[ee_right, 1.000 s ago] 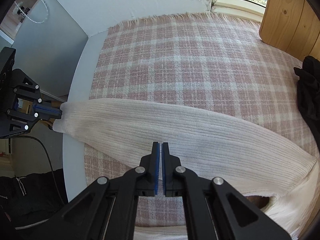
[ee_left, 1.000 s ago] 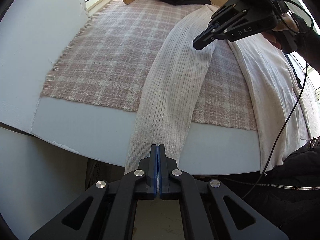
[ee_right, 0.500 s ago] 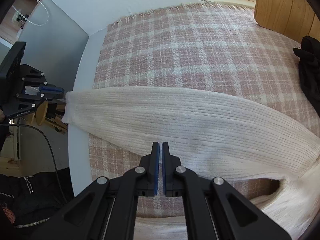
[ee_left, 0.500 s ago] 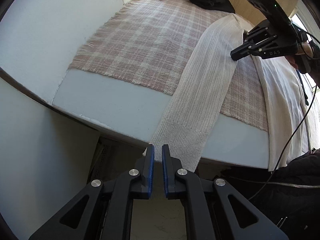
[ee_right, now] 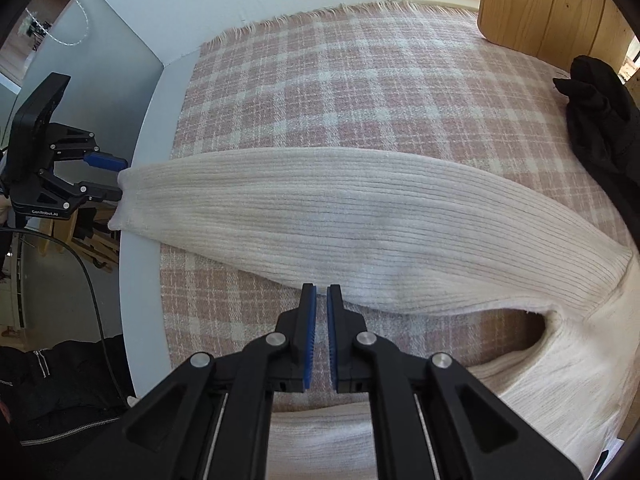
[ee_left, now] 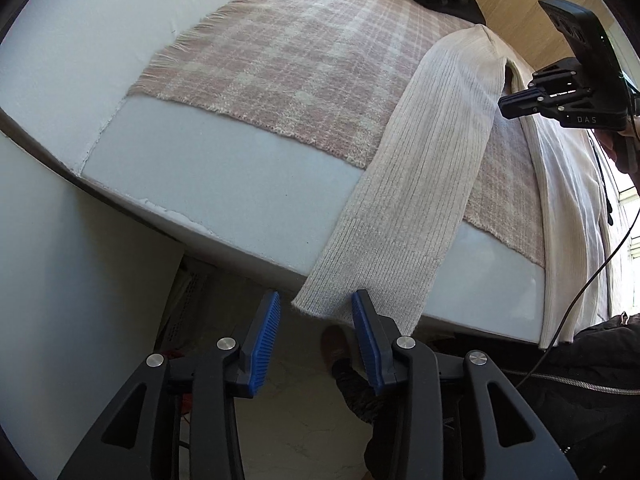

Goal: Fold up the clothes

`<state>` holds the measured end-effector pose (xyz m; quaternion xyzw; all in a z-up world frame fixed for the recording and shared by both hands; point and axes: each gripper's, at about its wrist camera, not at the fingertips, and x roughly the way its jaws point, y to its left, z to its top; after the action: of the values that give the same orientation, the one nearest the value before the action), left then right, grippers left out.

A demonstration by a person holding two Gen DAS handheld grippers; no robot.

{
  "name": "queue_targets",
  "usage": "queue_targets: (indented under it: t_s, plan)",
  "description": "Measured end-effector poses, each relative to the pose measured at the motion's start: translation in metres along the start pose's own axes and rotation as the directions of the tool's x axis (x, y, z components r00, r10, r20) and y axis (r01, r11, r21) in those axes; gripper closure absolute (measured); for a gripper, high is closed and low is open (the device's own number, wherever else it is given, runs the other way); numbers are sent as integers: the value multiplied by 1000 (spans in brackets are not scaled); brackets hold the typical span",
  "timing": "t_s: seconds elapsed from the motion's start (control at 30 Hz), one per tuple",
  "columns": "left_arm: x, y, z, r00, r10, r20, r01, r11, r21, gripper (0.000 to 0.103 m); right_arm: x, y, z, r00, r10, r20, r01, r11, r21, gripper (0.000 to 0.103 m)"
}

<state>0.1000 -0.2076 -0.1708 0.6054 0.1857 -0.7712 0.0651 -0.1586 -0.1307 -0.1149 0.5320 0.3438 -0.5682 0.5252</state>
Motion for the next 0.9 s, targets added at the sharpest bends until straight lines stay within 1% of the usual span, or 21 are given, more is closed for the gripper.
queue_targets:
  t_s: [0.13, 0.23, 0.33, 0.4, 0.53, 0.57, 0.63, 0.7, 0.73, 0.8, 0.83, 0.9]
  plan:
    - [-6, 1, 5, 999, -33, 1, 33, 999, -15, 68, -3, -8, 1, 1000, 10, 16, -10, 1000, 28, 97]
    - [-12, 4, 3, 996, -87, 5, 87, 996, -29, 76, -7, -13, 2, 999, 11, 36, -13, 999, 46, 97]
    - [-17, 6, 2, 992, -125, 4, 125, 992, -29, 80, -14, -18, 2, 999, 12, 50, -14, 998, 55, 97]
    - [-13, 10, -9, 989, -151, 2, 151, 988, -23, 87, -13, -19, 2, 999, 4, 54, -7, 998, 59, 97]
    - [-15, 20, -18, 991, -132, 18, 132, 991, 6, 94, -15, -28, 0, 998, 6, 60, -11, 996, 89, 96]
    - [-17, 20, -23, 992, -124, 27, 124, 992, 7, 99, -18, -32, -2, 998, 10, 61, -16, 995, 101, 96]
    - [-26, 20, -29, 992, -117, 56, 117, 993, 2, 100, -24, -41, -6, 998, 20, 63, -27, 992, 124, 96]
    - [-39, 20, -33, 986, -138, 98, 138, 990, 10, 100, -32, -53, -9, 998, 14, 66, -23, 989, 145, 96]
    - [-47, 18, -34, 985, -127, 113, 126, 992, 15, 100, -38, -61, -11, 998, 4, 69, -15, 987, 162, 96]
    - [-63, 14, -34, 980, -131, 150, 126, 991, 45, 100, -52, -84, -16, 997, -24, 75, 8, 978, 209, 96]
    - [-64, 8, -20, 976, -128, 175, 120, 991, 56, 100, -59, -96, -17, 996, -48, 78, 29, 972, 235, 96]
    - [-70, 4, -17, 970, -124, 207, 112, 991, 72, 100, -72, -125, -18, 992, -103, 75, 78, 956, 281, 94]
